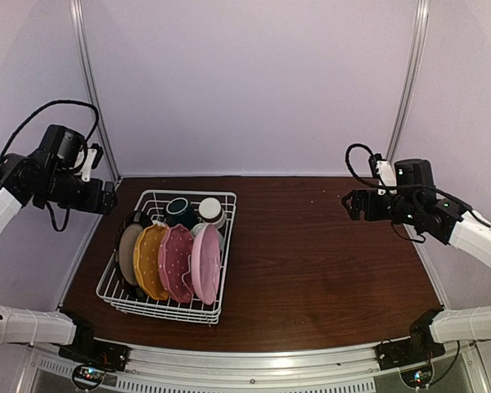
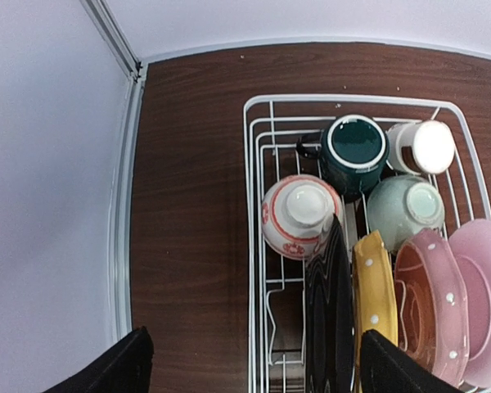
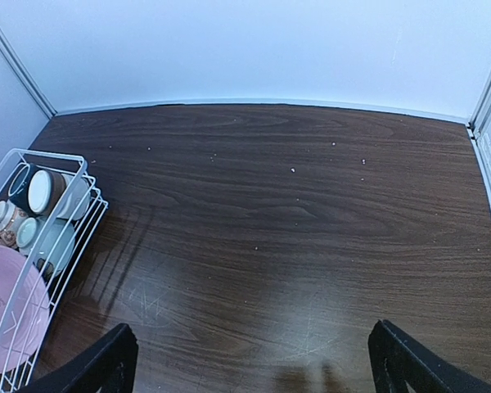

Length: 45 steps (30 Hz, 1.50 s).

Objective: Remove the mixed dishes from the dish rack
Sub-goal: Grab the plate from the dish rack.

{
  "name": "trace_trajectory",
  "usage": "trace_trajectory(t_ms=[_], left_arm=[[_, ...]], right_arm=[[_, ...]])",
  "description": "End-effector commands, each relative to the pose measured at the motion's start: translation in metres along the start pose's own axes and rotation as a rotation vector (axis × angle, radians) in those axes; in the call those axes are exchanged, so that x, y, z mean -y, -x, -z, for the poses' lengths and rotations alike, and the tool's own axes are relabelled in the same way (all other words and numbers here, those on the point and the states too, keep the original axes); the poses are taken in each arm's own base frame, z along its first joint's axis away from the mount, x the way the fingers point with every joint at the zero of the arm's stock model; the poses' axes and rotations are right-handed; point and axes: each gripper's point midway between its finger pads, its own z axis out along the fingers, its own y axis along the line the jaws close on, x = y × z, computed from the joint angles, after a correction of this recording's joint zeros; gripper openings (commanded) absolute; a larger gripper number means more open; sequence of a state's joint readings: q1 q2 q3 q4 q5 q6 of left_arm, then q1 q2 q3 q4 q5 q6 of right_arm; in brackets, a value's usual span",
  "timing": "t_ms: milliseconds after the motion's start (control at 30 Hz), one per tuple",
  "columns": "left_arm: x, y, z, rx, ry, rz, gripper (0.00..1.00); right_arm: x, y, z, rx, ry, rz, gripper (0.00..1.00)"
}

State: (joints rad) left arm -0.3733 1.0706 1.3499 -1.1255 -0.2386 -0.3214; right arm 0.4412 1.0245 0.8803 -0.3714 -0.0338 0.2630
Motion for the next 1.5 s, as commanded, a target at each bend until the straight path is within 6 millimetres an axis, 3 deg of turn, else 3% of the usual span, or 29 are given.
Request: trace_trajectory(t_ms=[0,300,700,800,1100,1233,1467], left_arm=[[0.009,-0.03,-0.001,-0.09,-0.061,-0.007,0.86],[0.034,-0.047,-0.005,-0.128,-0.188,-0.028,0.75],[0.02,-0.069,-0.039,-0.218,-0.011,-0.056,0.59],[0.022,-0.067,-0.046,-0.215,-0.002,-0.046,0.52],[0.037,-0.068,-0.071,-0.23,0.087,-0.039,0.5],[0.037,-0.071,-0.078,-0.237,0.138,-0.006,0.39],[0.032,-0.073,-0.082,-0.234,0.188,0.035,0.29]], right_arm=[[-0.004,-0.008,0.001,-0.012,0.021,-0.011,1.0],[-0.003,-0.009,-0.001,-0.012,0.013,-0.005,1.0],[-0.007,-0.007,-0.012,-0.012,0.028,-0.022,1.0],[-0.007,-0.007,-0.014,-0.011,0.027,-0.026,1.0],[-0.005,-0.01,-0.018,-0.019,0.014,-0.029,1.0],[-0.004,-0.01,-0.018,-0.017,0.013,-0.026,1.0],[-0.004,-0.01,-0.019,-0.015,0.009,-0.025,1.0]])
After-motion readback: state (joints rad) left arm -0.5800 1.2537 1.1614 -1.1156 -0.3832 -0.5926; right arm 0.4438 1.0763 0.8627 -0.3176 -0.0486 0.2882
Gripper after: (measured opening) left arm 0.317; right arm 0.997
